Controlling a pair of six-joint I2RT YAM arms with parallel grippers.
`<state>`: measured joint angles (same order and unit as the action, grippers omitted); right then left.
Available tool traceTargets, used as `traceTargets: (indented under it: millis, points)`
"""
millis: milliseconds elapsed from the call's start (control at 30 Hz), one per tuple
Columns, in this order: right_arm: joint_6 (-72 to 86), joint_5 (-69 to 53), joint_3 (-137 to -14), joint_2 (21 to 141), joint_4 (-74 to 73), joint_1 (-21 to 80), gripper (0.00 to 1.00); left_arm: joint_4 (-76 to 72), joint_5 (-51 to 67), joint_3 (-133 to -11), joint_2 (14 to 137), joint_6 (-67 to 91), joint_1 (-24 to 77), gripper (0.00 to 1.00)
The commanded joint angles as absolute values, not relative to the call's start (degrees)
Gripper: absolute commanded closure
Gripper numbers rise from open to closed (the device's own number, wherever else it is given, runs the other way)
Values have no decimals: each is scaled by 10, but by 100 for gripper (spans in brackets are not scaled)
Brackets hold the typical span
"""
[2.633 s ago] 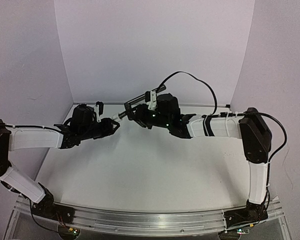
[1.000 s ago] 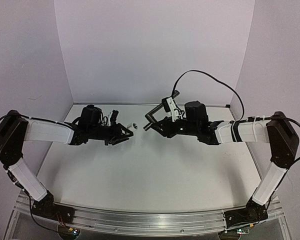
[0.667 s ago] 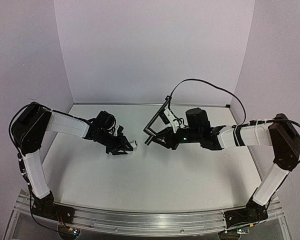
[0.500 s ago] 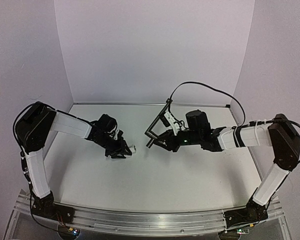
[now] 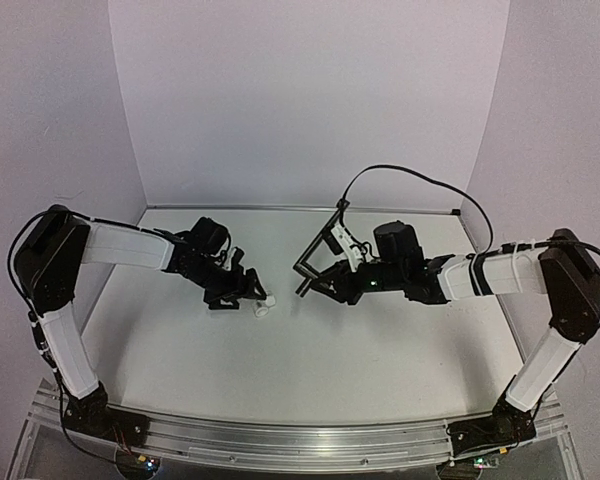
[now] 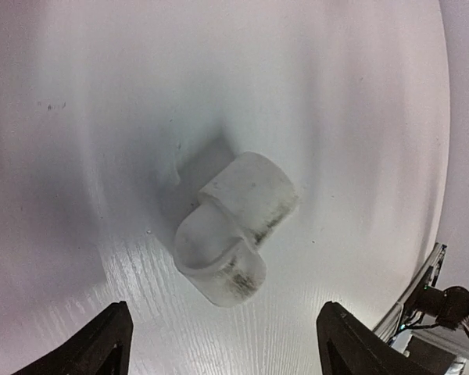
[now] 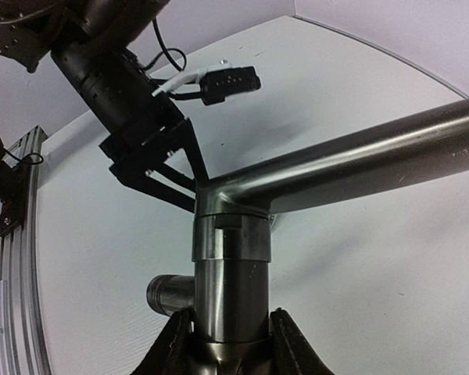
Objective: Install the water faucets
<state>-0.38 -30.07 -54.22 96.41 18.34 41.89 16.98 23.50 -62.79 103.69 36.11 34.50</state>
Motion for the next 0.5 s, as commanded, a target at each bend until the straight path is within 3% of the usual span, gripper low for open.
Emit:
traceTargets:
  millis: [0, 233, 467]
  points:
    - [35, -313, -553, 930, 244, 418, 100, 129, 234, -622, 917, 336, 345, 13]
    - [70, -356, -564, 942, 282, 430, 100, -227, 450, -589, 909, 511, 345, 12]
    - [76, -376, -576, 950, 288, 444, 100, -253, 495, -641, 976, 535, 363, 16]
